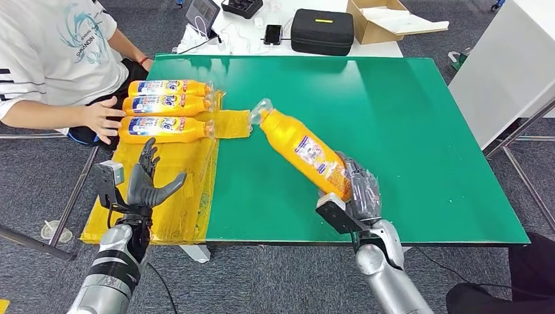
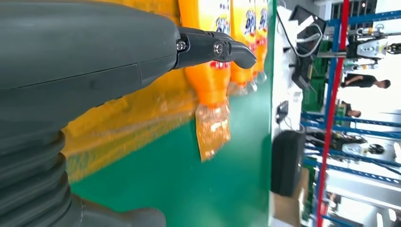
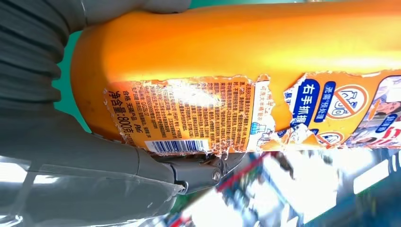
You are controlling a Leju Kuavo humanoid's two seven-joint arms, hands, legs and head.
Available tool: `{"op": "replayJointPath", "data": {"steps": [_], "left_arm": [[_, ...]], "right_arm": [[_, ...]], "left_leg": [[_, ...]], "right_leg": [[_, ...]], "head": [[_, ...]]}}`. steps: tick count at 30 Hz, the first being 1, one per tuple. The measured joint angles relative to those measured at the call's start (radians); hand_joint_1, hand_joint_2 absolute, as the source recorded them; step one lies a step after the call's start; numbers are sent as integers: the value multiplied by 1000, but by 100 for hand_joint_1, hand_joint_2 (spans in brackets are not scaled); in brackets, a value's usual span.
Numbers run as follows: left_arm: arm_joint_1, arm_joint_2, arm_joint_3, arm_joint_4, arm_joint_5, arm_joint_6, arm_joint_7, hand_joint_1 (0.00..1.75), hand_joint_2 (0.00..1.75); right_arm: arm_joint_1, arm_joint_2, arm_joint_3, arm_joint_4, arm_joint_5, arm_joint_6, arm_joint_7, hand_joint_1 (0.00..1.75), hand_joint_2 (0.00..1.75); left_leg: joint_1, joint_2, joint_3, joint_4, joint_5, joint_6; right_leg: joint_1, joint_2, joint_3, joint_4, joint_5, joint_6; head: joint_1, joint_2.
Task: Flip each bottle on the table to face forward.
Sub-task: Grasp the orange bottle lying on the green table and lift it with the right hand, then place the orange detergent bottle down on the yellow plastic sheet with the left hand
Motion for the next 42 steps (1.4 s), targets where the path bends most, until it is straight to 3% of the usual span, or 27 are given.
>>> {"op": "replayJointPath", "data": {"steps": [7,12,16,20,27,32,42], "left_arm": [[31,-37,2,-74,81,-81,54,0,175],[37,-52,-4,-97,123,-125,76,0,175],[51,-62,-48,-117,206,-233,114,0,175],[70,-71,-132,-130,307,-361,153,0,175],[84,-73,-310,-136,438,-461,194,0,175],[83,-68,-399,-136,479,-473,199,0,175],[80,-45,-454,-132,507,-454,207,0,175]], "right_arm": [[84,111,-126,-155,-32,-176,-123,175,175],[106,145,-160,-194,-55,-189,-183,175,175],[106,166,-168,-178,-82,-158,-266,175,175],[88,192,-162,-62,-99,-101,-338,175,175],[26,236,1,187,-147,-116,-351,175,175],[-18,263,123,327,-156,-127,-352,175,175],[-69,283,201,438,-126,-149,-357,175,175]], "left_leg": [[-1,-1,0,0,0,0],[-1,0,0,0,0,0],[0,0,0,0,0,0],[0,-1,-1,0,0,0],[0,0,-1,0,0,0],[0,0,-1,0,0,0],[0,0,-1,0,0,0]], "right_leg": [[-1,0,0,0,0,2],[-1,0,0,0,0,2],[-1,0,0,0,0,2],[-1,0,0,0,0,2],[0,0,0,0,0,2],[0,0,0,0,-1,2],[0,0,-1,0,0,2]], "head": [[0,0],[0,0],[0,0],[0,0],[0,0],[0,0],[0,0]]}}
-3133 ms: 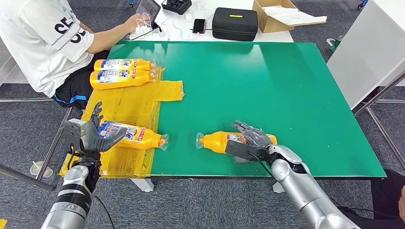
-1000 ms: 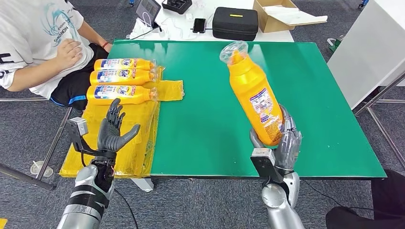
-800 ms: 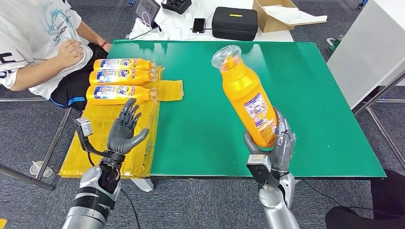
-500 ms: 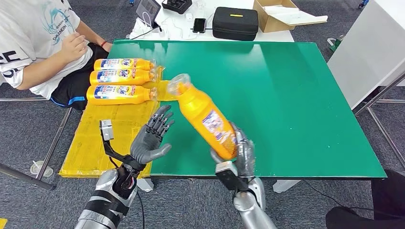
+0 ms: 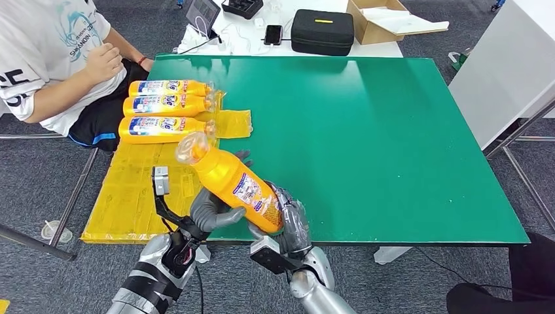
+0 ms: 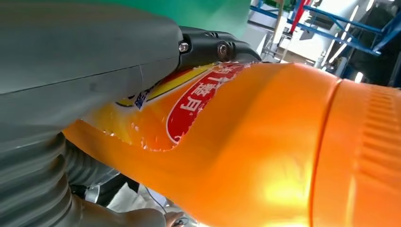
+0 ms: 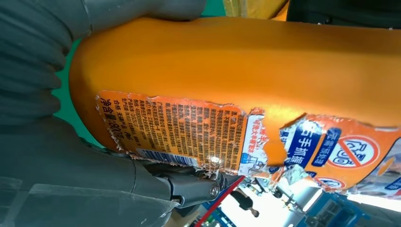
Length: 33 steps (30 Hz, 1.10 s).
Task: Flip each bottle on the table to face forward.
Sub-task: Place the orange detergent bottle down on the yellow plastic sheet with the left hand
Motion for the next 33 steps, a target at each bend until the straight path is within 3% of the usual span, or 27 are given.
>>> {"op": "replayJointPath", "data": {"steps": [16,18,20,22,26,27,31,33], "left_arm": [[-9,20,-9,23,41,22,2,5,175],[-9,22,-8,23,52,22,2,46,175],[-7,25,-6,23,58,26,3,128,175],[-5,25,-6,23,61,32,4,175,175],[1,25,0,22,64,36,5,175,175],[3,25,3,21,64,38,5,175,175],[10,24,11,10,65,51,8,175,175],[12,23,14,-2,65,63,14,175,175]], "right_arm": [[-44,36,17,133,63,23,5,174,175],[-49,36,16,146,68,35,13,174,175],[-52,36,16,158,71,45,21,175,175],[-54,36,15,168,73,50,25,175,175],[-56,37,14,179,74,57,27,173,175],[-56,37,14,181,75,60,28,167,175],[-56,41,7,183,89,67,34,6,175],[-57,44,1,183,102,69,43,0,175]], "left_leg": [[0,1,0,0,0,0],[0,1,0,0,0,0],[0,1,0,0,0,0],[0,1,0,0,0,0],[0,1,0,0,0,0],[0,1,0,0,0,0],[0,1,0,0,0,0],[0,1,0,0,0,0]], "right_leg": [[0,0,-1,0,0,0],[0,0,-1,0,0,0],[0,0,-1,0,0,0],[0,0,-1,0,0,0],[0,0,-1,0,0,0],[0,0,-1,0,0,0],[0,0,-1,0,0,0],[0,0,-1,0,0,0]], "head": [[0,0],[0,0],[0,0],[0,0],[0,0],[0,0],[0,0],[0,0]]}}
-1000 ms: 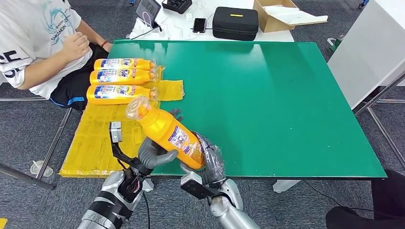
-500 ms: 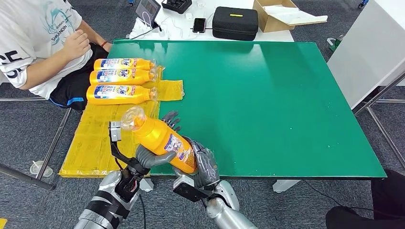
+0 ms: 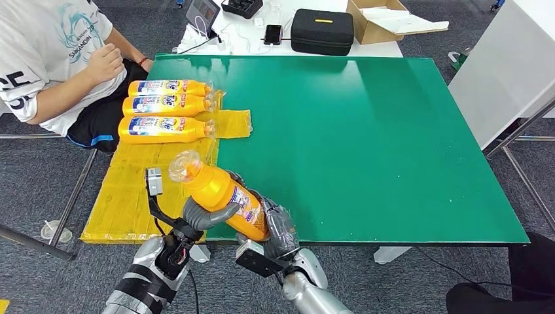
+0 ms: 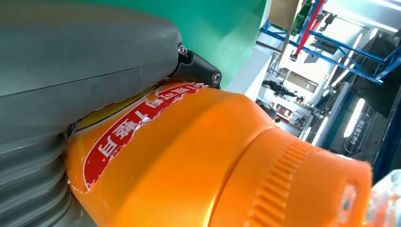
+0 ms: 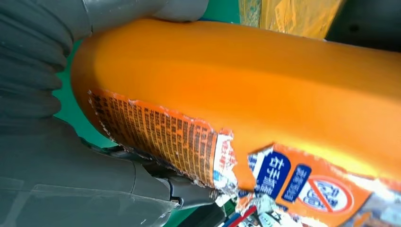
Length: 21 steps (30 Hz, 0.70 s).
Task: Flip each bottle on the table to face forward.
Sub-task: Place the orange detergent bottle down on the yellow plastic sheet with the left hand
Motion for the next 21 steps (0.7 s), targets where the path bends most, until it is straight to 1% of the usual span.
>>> {"op": "replayJointPath", "data": {"steps": [1,5,10,13,15,17,18,19,21], "left_arm": [[1,-1,2,-6,0,4,4,175,175],[2,-5,11,-26,0,11,10,175,175],[4,-5,19,-56,-4,37,8,175,175],[3,-6,32,-84,-43,87,-14,175,175],[0,-6,49,-106,-94,141,-41,175,175],[-6,-5,73,-127,-181,229,-77,175,175],[-12,-4,87,-136,-240,288,-98,175,175],[-19,-3,102,-142,-311,359,-120,175,175],[-40,2,135,-148,-496,543,-162,175,175]], "right_arm": [[0,1,-3,0,6,0,4,0,175],[0,3,-11,0,15,0,16,0,0],[1,3,-26,-11,8,-3,25,0,0],[10,2,-43,-53,-10,11,32,0,0],[20,0,-57,-96,-30,33,35,0,0],[34,-3,-71,-153,-65,64,34,0,0],[42,-5,-78,-186,-86,81,31,0,0],[51,-7,-84,-224,-109,99,28,0,0],[73,-11,-92,-314,-157,126,20,0,0]], "left_leg": [[0,0,0,0,0,0],[0,0,0,0,0,0],[0,0,0,0,0,0],[0,0,0,0,0,0],[0,0,0,0,0,0],[0,0,0,0,0,0],[0,0,0,0,0,0],[0,0,0,0,0,0],[0,0,0,0,0,0]], "right_leg": [[0,0,0,0,0,0],[0,0,0,0,0,0],[0,0,0,0,0,0],[0,0,0,0,0,0],[0,0,0,0,0,0],[0,0,0,0,0,0],[0,0,0,0,0,0],[0,0,0,0,0,0],[0,0,0,0,0,0]], "head": [[0,0],[0,0],[0,0],[0,0],[0,0],[0,0],[0,0],[0,0],[0,0]]}}
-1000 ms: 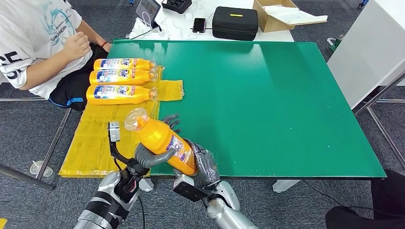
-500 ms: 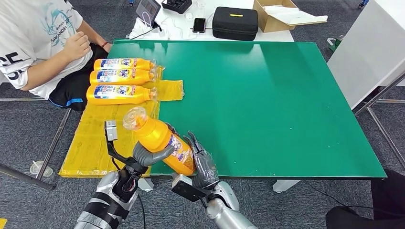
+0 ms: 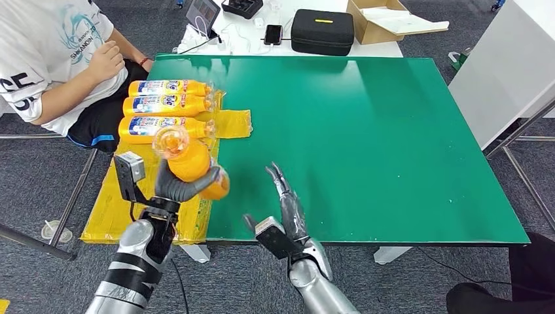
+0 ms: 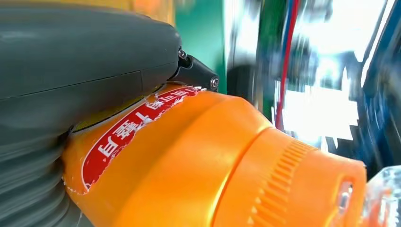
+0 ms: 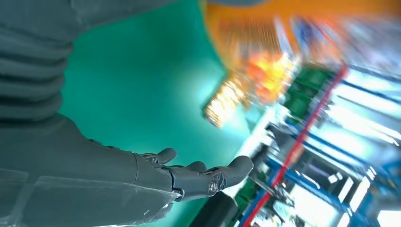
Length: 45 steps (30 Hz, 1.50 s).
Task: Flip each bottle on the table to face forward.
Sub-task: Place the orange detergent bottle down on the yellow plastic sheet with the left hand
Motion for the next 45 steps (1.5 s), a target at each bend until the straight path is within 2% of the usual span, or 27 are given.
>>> {"op": "replayJointPath", "data": {"steps": [3,7,11,13,15,18,23,29,36,45], "left_arm": [[-42,13,38,4,-286,282,-51,175,175],[-89,27,59,35,-453,446,-54,175,175],[-162,49,58,179,-739,660,46,175,175],[-203,67,48,275,-875,712,111,175,175],[-233,84,32,361,-966,717,160,175,175],[-255,104,8,448,-1020,697,189,175,175],[-269,140,-37,533,-1088,594,204,175,175],[-269,168,-62,578,-1096,587,202,175,175],[-272,178,-73,599,-1099,571,201,175,175],[-275,191,-80,631,-1096,381,157,175,175]], "right_arm": [[29,-4,-5,-140,-49,15,-11,0,0],[50,-6,-6,-259,-82,9,-27,0,0],[69,-6,4,-354,-128,-48,-56,0,0],[76,-7,10,-390,-146,-66,-58,0,0],[81,-9,12,-413,-160,-71,-59,0,0],[87,-14,13,-432,-176,-70,-59,0,0],[89,-21,13,-439,-204,-54,-59,0,0],[92,-29,13,-439,-207,-49,-59,0,0],[93,-31,13,-439,-210,-48,-59,0,0],[91,-31,12,-431,-235,-7,-59,0,0]], "left_leg": [[0,0,0,0,0,0],[0,-1,0,0,0,0],[0,-1,0,0,0,0],[0,0,0,0,0,0],[0,0,0,0,0,0],[0,0,0,0,0,0],[0,1,0,0,0,0],[0,1,0,0,0,0],[0,1,0,0,0,0],[0,1,0,0,0,0]], "right_leg": [[0,0,0,0,0,0],[0,-1,1,0,0,0],[0,0,0,0,0,0],[0,0,0,0,0,0],[0,0,0,0,0,0],[0,0,0,0,0,0],[0,0,0,0,0,0],[0,0,0,0,0,0],[0,0,0,0,0,0],[0,0,0,0,0,0]], "head": [[0,0],[0,0],[0,0],[0,0],[0,0],[0,0],[0,0],[0,0],[0,0],[0,0]]}}
